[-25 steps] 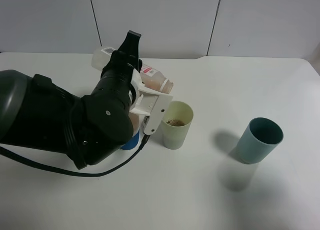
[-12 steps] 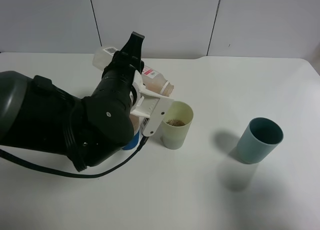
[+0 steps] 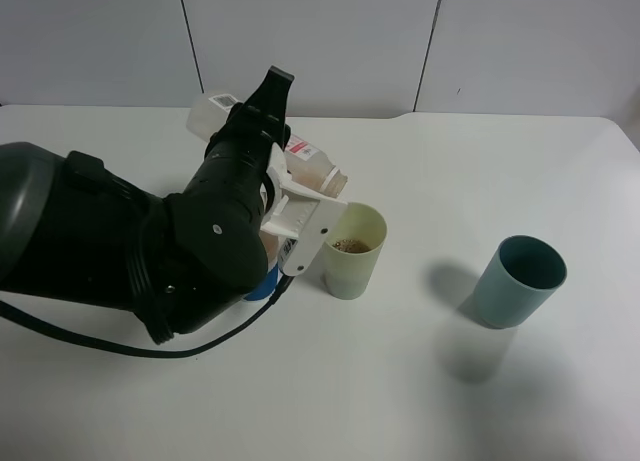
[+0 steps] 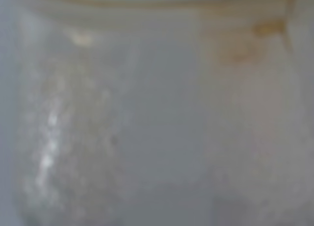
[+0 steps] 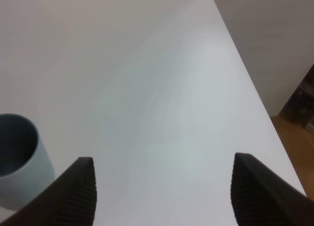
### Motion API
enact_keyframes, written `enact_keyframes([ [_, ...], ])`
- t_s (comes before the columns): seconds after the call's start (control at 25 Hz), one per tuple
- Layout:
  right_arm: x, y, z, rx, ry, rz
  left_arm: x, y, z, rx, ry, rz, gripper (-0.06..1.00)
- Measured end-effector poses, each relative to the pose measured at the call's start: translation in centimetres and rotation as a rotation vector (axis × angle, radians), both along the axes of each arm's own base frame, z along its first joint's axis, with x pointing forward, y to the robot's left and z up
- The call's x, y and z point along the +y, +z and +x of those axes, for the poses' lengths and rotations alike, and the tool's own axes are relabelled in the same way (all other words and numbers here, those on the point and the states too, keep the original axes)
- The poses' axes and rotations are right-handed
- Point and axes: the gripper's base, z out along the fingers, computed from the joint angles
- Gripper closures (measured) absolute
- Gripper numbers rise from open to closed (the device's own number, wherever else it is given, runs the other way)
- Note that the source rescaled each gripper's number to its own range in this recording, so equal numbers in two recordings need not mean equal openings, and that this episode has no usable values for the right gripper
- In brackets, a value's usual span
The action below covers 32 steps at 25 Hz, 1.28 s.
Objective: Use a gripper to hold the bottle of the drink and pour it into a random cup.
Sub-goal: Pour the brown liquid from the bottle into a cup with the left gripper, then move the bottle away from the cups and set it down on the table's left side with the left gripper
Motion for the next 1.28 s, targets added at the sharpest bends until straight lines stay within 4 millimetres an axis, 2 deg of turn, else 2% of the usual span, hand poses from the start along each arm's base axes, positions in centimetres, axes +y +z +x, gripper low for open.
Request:
enact_keyframes([
  [0.44, 0.0, 0.0, 0.0, 0.000, 0.000, 0.000, -0.1, -0.1, 0.0, 0.008, -0.027, 0.047, 0.94],
  [0.68, 0.0, 0.0, 0.0, 0.000, 0.000, 0.000, -0.3, -0.3, -0.1, 0.036, -0.040, 0.010, 0.94],
  [0.96, 0.0, 0.0, 0.0, 0.000, 0.000, 0.000, -0.5, -0.1, 0.0, 0.132, -0.020, -0.232, 0.94],
  [1.28, 0.0, 0.0, 0.0, 0.000, 0.000, 0.000, 1.0, 1.6, 1.5, 0.263, 0.061, -0.572, 0.94],
])
